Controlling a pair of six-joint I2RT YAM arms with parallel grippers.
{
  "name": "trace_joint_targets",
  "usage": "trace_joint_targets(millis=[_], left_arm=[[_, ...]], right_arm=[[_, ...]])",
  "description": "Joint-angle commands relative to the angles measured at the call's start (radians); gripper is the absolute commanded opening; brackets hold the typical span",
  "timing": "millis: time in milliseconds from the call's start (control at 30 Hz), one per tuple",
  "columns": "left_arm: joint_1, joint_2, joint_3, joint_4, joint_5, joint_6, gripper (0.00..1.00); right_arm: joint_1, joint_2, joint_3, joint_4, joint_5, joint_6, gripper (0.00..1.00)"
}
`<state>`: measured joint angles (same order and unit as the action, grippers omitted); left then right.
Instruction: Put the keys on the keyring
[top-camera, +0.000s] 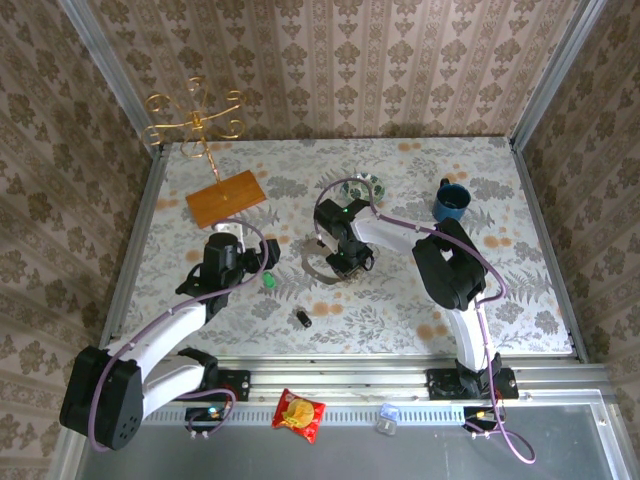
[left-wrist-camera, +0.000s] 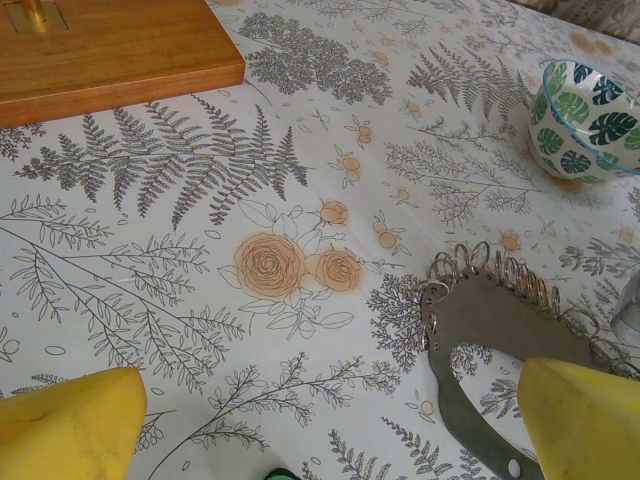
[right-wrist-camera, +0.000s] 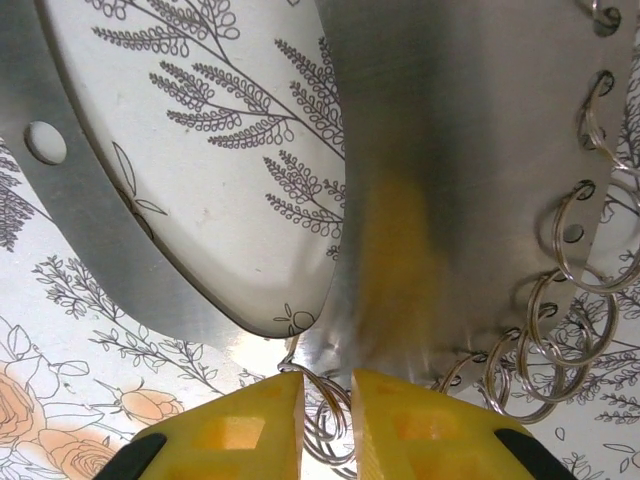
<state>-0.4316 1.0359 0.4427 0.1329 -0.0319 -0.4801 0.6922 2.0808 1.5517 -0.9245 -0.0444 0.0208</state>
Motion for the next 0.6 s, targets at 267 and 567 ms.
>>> trace_joint_targets(millis=[267,567], left_arm=[[-0.005,-0.011,0.007,-0.027,-0.020,-0.015,0.96],[-0.005,-0.006,0.005,-0.024,-0.016,-0.017,0.96]], right_arm=[[0.007,-0.040,-0.008,-0.017,-0.222,0.021,0.20],[0.009,-0.043,-0.051,-0.014,-0.125,0.054,0.27]])
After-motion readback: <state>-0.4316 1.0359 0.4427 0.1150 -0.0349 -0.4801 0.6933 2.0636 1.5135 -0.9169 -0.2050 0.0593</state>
